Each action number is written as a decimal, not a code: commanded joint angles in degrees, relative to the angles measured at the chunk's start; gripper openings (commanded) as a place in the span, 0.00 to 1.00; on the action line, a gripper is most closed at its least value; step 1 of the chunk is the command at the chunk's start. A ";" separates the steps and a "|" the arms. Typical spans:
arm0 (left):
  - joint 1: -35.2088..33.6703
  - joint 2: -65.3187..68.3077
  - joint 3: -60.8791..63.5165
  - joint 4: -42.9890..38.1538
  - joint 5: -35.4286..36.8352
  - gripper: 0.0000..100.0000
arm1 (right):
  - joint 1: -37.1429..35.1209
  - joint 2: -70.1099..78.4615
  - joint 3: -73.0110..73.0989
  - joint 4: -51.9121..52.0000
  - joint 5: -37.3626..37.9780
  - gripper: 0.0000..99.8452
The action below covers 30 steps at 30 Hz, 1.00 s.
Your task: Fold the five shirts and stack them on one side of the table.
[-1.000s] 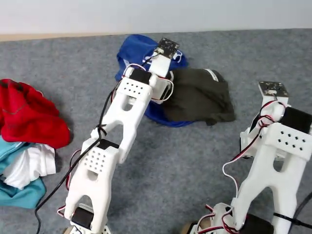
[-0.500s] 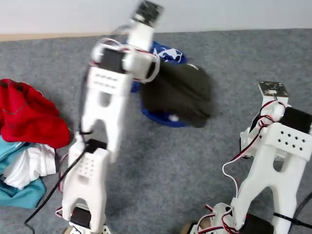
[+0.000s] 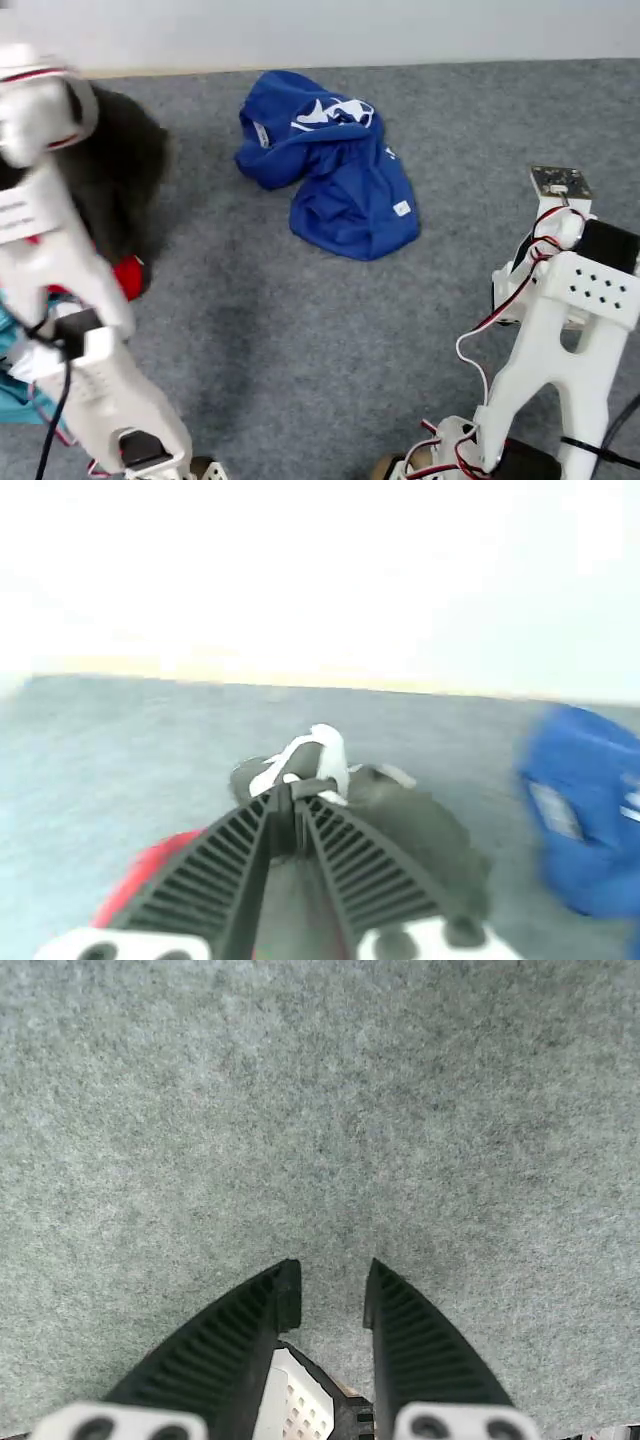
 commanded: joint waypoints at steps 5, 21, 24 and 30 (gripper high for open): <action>-16.53 1.23 -1.98 1.05 -1.14 0.00 | 0.66 -2.77 -0.44 2.51 0.26 0.11; -20.31 4.75 -2.15 1.14 -4.04 0.19 | 0.66 -2.77 -0.44 2.59 0.18 0.11; -17.67 2.99 -2.15 1.14 -4.22 0.24 | 0.66 -2.77 -0.44 2.59 0.18 0.11; -8.97 -0.79 -2.15 1.14 -4.31 0.26 | 0.66 -2.77 -0.44 2.59 0.18 0.11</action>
